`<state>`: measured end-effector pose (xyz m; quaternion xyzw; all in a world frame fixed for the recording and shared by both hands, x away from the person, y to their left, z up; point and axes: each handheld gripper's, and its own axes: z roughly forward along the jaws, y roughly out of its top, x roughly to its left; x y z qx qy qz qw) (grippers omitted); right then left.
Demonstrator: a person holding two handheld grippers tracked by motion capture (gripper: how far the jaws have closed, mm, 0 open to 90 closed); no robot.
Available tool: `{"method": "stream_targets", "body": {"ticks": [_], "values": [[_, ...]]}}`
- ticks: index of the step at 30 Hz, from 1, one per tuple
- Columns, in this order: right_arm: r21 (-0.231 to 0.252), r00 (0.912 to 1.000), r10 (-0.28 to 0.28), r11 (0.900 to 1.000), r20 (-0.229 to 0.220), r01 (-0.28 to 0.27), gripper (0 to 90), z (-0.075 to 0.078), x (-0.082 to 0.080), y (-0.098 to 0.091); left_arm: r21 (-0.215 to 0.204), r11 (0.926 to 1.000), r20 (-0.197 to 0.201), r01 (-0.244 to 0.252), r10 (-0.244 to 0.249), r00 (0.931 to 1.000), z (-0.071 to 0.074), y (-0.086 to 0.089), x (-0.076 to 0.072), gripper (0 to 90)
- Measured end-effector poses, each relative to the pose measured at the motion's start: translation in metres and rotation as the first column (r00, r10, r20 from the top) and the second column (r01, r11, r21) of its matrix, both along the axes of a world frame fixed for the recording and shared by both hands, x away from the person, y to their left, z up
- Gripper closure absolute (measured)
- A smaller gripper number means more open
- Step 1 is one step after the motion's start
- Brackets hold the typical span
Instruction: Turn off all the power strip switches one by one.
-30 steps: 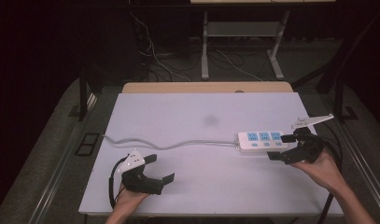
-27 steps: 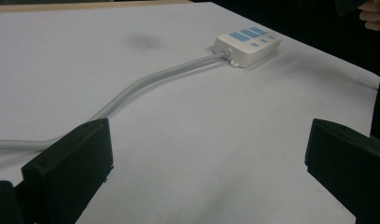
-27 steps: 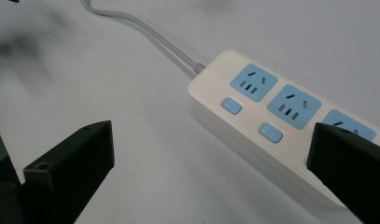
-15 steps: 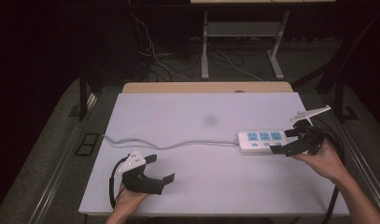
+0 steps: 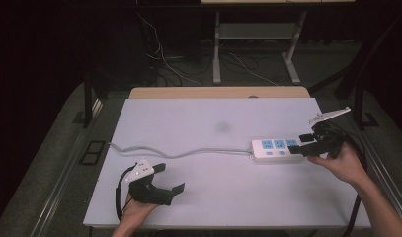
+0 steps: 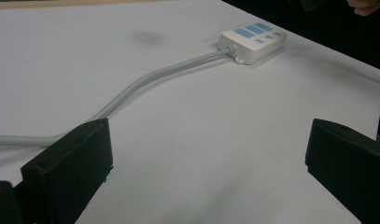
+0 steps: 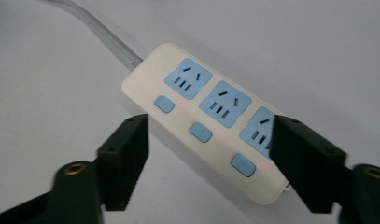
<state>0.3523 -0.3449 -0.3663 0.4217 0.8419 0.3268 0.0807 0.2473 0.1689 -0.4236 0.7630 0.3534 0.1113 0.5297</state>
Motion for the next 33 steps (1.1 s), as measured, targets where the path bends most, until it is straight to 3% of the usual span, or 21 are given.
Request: {"method": "stream_targets", "body": {"ticks": [11,19,33], "values": [[0.001,0.9986,-0.003,1.0,-0.052,0.003,70.2,-0.006,0.006,-0.002,-0.003,1.0,-0.001,-0.003,0.003,1.0,0.001,0.001,-0.001,0.0],[-0.003,0.9987,-0.022,0.9997,-0.046,0.022,89.0,-0.011,0.012,-0.006,-0.009,0.9999,0.004,-0.006,0.006,1.0,0.002,0.003,0.0,0.0],[0.017,0.9971,-0.053,0.9984,-0.054,0.054,89.7,-0.032,0.018,-0.018,-0.008,1.0,0.008,-0.005,0.006,1.0,0.002,0.004,0.0,0.0]]}}
